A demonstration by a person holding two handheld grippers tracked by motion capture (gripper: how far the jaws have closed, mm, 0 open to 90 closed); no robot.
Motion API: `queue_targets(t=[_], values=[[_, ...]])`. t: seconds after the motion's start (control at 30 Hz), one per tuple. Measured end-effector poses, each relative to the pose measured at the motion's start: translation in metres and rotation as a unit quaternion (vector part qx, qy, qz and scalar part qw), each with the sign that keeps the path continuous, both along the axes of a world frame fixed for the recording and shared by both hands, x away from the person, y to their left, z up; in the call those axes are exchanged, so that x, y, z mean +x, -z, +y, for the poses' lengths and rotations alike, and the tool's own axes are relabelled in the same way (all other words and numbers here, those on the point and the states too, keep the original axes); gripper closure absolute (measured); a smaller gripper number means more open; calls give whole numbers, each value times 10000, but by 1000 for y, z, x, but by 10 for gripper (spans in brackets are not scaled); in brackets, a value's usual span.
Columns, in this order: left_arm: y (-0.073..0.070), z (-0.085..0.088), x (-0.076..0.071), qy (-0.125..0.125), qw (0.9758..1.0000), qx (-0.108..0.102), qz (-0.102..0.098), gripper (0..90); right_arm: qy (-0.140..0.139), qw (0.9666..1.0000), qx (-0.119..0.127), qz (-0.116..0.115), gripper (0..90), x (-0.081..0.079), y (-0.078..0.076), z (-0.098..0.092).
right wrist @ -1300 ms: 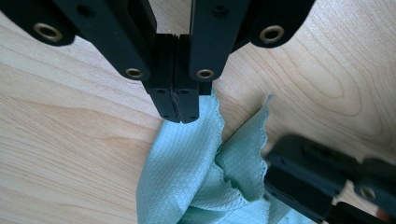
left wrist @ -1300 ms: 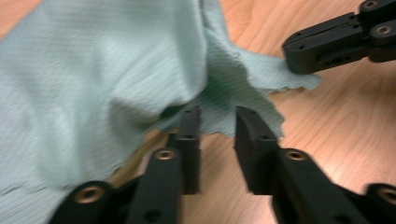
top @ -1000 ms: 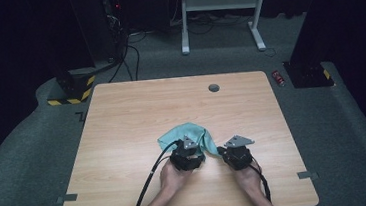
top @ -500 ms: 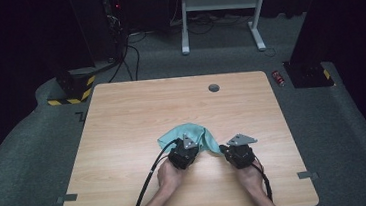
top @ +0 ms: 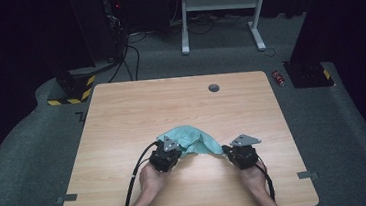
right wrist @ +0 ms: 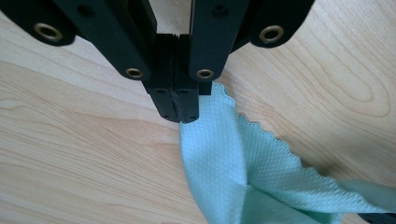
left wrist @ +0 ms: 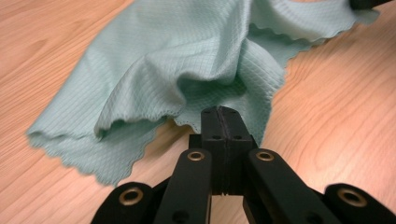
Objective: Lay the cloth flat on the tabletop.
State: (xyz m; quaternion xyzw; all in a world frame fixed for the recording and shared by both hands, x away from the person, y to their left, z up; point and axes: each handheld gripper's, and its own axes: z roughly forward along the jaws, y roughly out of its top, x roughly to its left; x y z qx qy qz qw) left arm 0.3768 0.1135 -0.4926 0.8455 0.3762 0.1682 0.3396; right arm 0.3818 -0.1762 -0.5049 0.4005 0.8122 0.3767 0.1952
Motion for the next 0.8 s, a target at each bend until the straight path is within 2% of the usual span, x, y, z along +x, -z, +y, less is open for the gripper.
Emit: queue_targets(t=[0.1,0.13,0.23,0.4,0.43,0.57,0.6,0.63,0.7,0.77,0.8], values=[[-1,7,-6,6,9999,118,3,900,20,10000,-15,24,896,-2,0,-3],[0,11,-9,18,9997,224,13,900,25,10000,-17,33,896,-2,0,-6],[1,17,-13,10,9995,307,50,900,32,10000,-16,70,895,-4,1,-8],[5,23,-16,-23,9994,315,143,893,-44,9999,-34,164,885,-5,3,-7],[6,25,-17,-59,9996,237,165,889,-133,9998,-15,133,848,-6,3,-6],[8,25,-18,-126,9997,111,174,781,-286,9996,54,26,798,-9,-2,2],[9,25,-18,-171,9997,82,176,781,-286,9996,54,26,798,-9,-2,2],[12,25,-19,-259,9995,32,172,714,-407,9991,80,-51,778,-11,-7,10],[13,24,-19,-310,9994,2,174,680,-461,9988,102,-84,769,-11,-9,13],[17,25,-19,-447,9988,-57,209,593,-636,9978,97,-155,739,-10,-14,26],[17,25,-19,-447,9988,-57,209,575,-636,9978,97,-155,739,-10,-14,26]])
